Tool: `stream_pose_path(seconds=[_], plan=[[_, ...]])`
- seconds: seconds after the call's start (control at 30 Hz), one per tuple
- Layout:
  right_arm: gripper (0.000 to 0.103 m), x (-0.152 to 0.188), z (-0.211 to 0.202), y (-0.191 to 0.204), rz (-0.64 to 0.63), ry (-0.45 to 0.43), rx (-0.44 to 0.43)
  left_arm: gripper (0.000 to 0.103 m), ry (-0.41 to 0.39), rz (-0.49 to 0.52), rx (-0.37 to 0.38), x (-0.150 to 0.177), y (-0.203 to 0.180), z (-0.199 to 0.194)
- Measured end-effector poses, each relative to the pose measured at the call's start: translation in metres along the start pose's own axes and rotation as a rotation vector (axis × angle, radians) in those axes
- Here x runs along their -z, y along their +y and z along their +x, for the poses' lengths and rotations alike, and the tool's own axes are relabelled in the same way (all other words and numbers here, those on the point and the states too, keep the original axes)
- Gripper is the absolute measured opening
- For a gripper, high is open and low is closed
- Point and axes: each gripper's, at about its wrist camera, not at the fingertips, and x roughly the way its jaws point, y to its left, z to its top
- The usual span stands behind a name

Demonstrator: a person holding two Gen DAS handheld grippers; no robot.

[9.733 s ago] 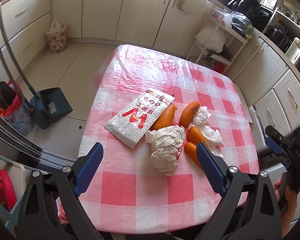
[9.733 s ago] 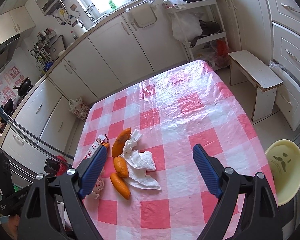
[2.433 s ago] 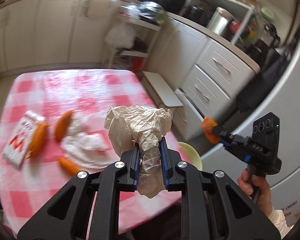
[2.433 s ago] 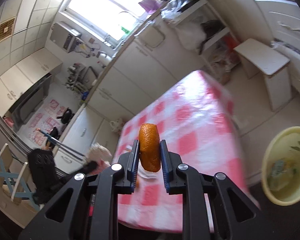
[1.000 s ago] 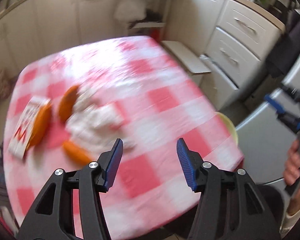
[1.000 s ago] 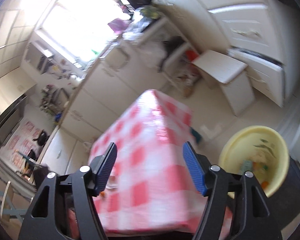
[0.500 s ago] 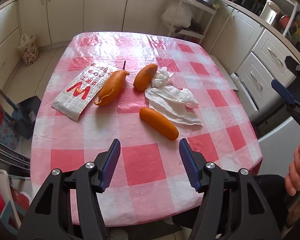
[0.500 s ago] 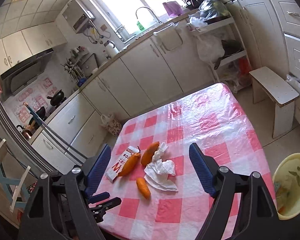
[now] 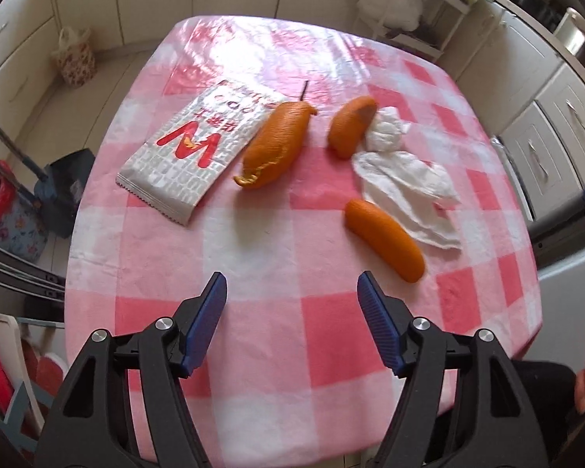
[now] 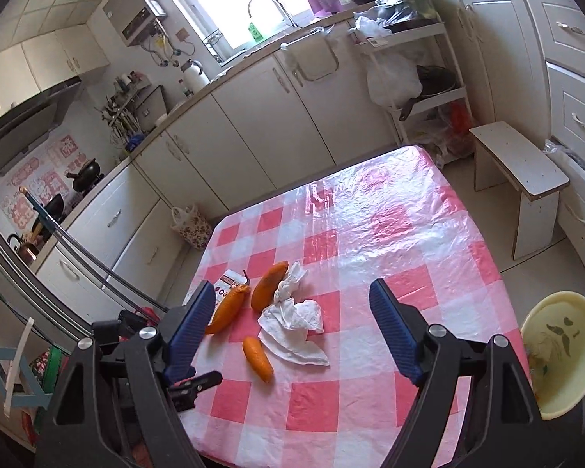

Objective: Collect trash

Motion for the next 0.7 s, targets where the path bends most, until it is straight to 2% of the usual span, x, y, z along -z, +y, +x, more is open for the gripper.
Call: stream_pose_path(seconds=[0.13,0.23,0.3,0.37,0.47,0.57,0.7], plan=[[0.078,0.000,-0.002,-0.002,-0.001,-0.007,-0.002,0.068,-0.023,0.011,-0.015,-0.020,0.000,0.010],[0.079,-0.002,-0.004,-0.008,0.020,-0.013,-0.009,0.079,-0.042,0.031,-0.028,-0.036,-0.003,0.019],[0.079,-0.003,-0.004,-0.012,0.034,-0.014,-0.014,0.090,-0.056,0.060,-0.057,-0.046,-0.007,0.026],[0.079,-0.004,-0.003,-0.016,0.045,-0.013,-0.017,0.095,-0.067,0.089,-0.097,-0.053,-0.009,0.034],[0.079,-0.005,-0.002,-0.018,0.056,-0.007,-0.024,0.096,-0.100,0.149,-0.180,-0.062,-0.015,0.046],[0.079,-0.005,-0.002,-0.016,0.050,-0.006,-0.026,0.096,-0.139,0.159,-0.178,-0.067,-0.020,0.050],[0.079,-0.005,-0.001,-0.015,0.043,-0.005,-0.023,0.096,-0.155,0.163,-0.174,-0.072,-0.027,0.053]])
